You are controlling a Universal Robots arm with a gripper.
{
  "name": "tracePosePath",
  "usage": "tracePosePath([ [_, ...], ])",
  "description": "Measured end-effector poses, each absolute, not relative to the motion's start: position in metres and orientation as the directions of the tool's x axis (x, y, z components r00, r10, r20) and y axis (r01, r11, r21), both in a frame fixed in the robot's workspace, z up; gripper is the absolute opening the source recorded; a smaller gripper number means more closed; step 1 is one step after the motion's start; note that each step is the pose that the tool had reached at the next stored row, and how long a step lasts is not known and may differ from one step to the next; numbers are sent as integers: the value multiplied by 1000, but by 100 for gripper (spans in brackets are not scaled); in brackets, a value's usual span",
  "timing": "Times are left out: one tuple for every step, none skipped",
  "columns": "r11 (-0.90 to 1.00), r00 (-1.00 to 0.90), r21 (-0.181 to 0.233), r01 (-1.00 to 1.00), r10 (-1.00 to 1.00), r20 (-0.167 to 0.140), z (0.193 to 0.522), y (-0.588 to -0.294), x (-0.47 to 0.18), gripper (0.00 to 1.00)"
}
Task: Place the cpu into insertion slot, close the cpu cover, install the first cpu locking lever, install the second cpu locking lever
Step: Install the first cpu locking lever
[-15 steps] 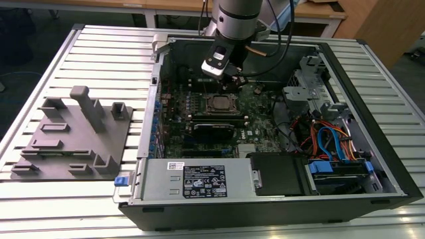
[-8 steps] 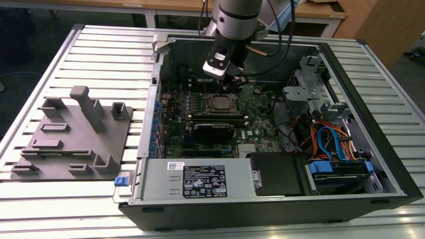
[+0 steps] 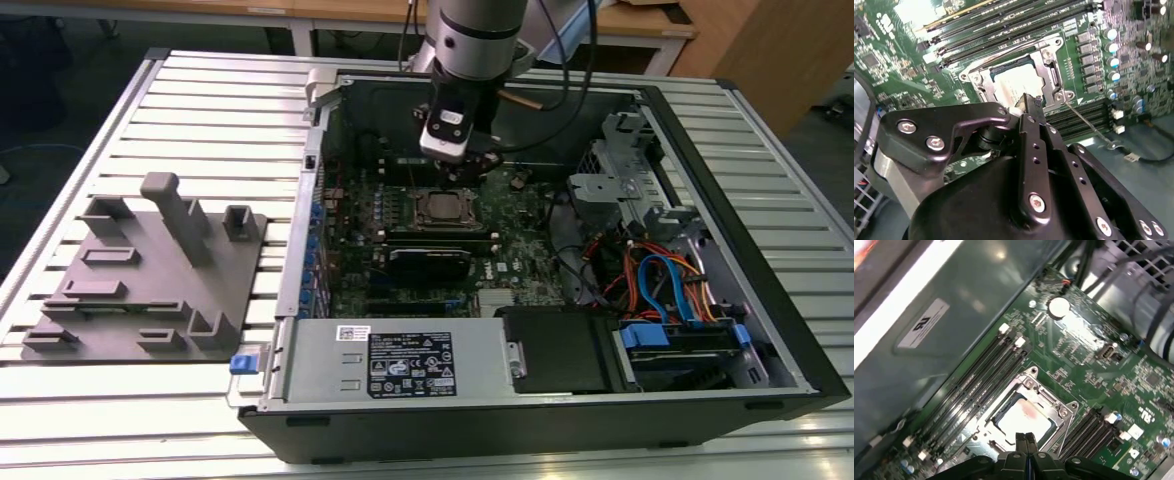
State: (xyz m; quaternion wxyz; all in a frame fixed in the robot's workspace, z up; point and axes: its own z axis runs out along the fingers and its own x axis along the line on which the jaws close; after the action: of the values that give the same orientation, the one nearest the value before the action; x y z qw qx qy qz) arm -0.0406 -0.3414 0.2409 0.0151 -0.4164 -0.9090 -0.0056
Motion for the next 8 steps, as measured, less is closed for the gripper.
tracePosePath([
  [666,-665,-2,746,746,32,241,-341,-41,10],
  [678,-678,-2,735,735,32,241,-341,-41,10],
  [690,-690,-2,724,723,32,240,-341,-41,10],
  [703,-702,-2,711,711,31,240,-341,-41,10],
  [714,-714,-2,700,699,31,240,-341,-41,10],
  [726,-726,-2,687,687,31,240,-341,-41,10],
  [738,-738,-1,675,674,31,240,-341,-41,10],
  [749,-748,-1,663,662,31,240,-341,-41,10],
])
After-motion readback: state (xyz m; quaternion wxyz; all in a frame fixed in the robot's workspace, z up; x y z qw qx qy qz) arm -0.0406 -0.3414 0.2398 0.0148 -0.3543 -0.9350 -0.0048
